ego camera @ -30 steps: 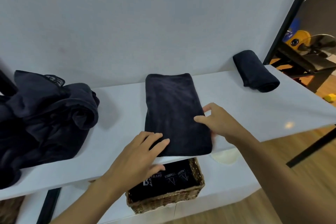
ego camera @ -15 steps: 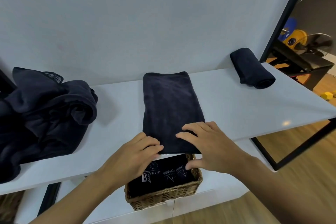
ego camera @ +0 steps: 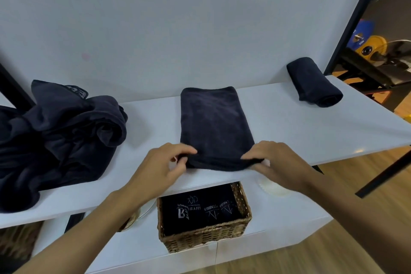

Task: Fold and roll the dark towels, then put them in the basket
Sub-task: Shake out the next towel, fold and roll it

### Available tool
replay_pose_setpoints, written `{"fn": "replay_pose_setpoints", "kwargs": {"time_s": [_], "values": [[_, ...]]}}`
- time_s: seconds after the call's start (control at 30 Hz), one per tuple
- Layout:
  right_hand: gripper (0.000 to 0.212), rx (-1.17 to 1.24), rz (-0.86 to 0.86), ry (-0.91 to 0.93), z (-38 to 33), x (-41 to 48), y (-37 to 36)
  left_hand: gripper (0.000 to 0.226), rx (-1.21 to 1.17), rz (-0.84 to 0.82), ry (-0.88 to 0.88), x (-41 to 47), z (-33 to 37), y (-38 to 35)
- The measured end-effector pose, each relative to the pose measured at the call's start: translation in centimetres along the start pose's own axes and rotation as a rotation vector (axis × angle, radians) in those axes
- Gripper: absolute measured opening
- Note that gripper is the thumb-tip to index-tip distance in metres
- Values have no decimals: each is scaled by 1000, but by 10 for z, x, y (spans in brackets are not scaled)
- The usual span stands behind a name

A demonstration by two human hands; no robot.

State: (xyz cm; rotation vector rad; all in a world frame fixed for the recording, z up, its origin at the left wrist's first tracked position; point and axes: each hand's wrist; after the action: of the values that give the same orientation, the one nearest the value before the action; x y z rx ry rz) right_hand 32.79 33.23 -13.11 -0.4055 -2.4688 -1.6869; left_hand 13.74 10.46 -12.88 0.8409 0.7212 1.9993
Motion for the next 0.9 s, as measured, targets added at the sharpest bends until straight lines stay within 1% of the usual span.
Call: {"fn": "replay_pose_setpoints", "kwargs": {"time_s": [0.1,0.17,0.27,0.33,0.4,0.43,0.5,0.57,0.6,0.67,0.7,0.77,0.9], "values": [[24,366,37,-244,-4,15,16,22,-196,-43,136,17,5,8],[20,505,34,-363,-1,28,24,18,-288,-39,222,30,5,10],[17,549,2,-475,2,41,27,14,-394,6,386,44,1,7],[18,564,-30,-542,4,47,25,13,-408,23,462,52,-2,1],[20,517,-44,-588,8,51,19,14,-392,58,501,58,-3,-5],[23,439,-32,-589,10,52,14,15,-381,85,501,61,-3,-7],[28,236,69,-503,9,48,6,15,-337,130,473,65,-1,-10],[29,125,215,-269,2,39,0,15,-293,150,442,69,2,-10],[30,72,251,-141,-1,33,-2,16,-280,154,431,70,3,-9],[35,-131,243,44,-2,26,-7,16,-262,161,426,74,3,-8],[36,-237,226,84,1,25,-11,15,-253,163,431,76,3,-8],[33,-371,205,95,6,25,-14,15,-237,163,466,81,1,-8],[27,-442,215,121,8,26,-15,15,-220,146,525,85,-3,-9]]}}
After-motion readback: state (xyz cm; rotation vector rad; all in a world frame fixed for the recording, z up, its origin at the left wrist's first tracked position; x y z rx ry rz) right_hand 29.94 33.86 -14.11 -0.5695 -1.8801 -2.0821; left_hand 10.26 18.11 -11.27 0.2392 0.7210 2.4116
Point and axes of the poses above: each hand's wrist, its own x-axis towards the middle knuckle, its own y-axis out of the back of the hand, z = x × y, and after that the axes turned 2 degrees about -x, right-handed
